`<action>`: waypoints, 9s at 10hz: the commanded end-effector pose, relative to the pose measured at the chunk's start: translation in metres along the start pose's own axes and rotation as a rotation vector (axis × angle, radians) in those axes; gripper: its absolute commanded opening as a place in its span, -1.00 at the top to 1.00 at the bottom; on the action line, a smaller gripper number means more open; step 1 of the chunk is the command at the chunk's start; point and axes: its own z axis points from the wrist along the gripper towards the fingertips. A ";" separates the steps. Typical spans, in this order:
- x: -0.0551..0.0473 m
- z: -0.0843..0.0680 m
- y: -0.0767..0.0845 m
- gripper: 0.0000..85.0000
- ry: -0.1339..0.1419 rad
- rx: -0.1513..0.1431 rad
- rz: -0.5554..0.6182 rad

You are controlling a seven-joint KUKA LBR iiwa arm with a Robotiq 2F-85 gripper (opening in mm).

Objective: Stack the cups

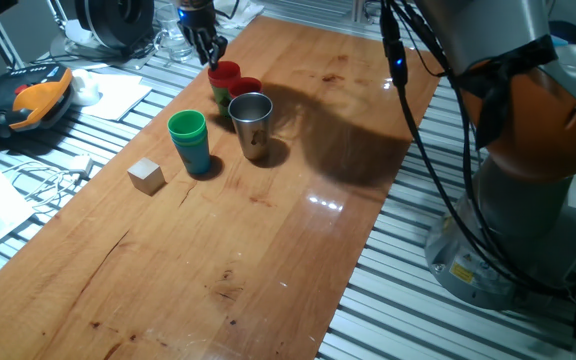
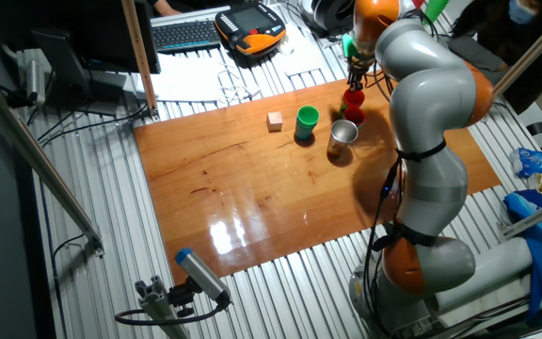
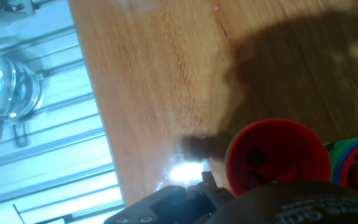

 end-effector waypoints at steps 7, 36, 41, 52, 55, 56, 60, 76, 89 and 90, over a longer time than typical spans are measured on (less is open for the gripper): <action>0.001 0.018 0.004 -0.20 0.025 0.054 -0.060; 0.010 -0.052 -0.021 1.00 0.150 0.052 -0.462; 0.010 -0.057 -0.020 1.00 0.247 0.109 -0.404; 0.000 -0.112 -0.050 1.00 0.247 0.109 -0.331; 0.014 -0.106 -0.061 1.00 0.175 0.111 -0.415; 0.016 -0.100 -0.064 1.00 0.156 0.108 -0.438; 0.013 -0.084 -0.072 1.00 0.142 0.096 -0.481; 0.035 -0.028 -0.083 -1.00 -0.027 0.068 -0.505; 0.029 0.011 -0.093 -0.60 -0.030 0.032 -0.541; 0.030 0.012 -0.093 -0.60 -0.028 0.029 -0.546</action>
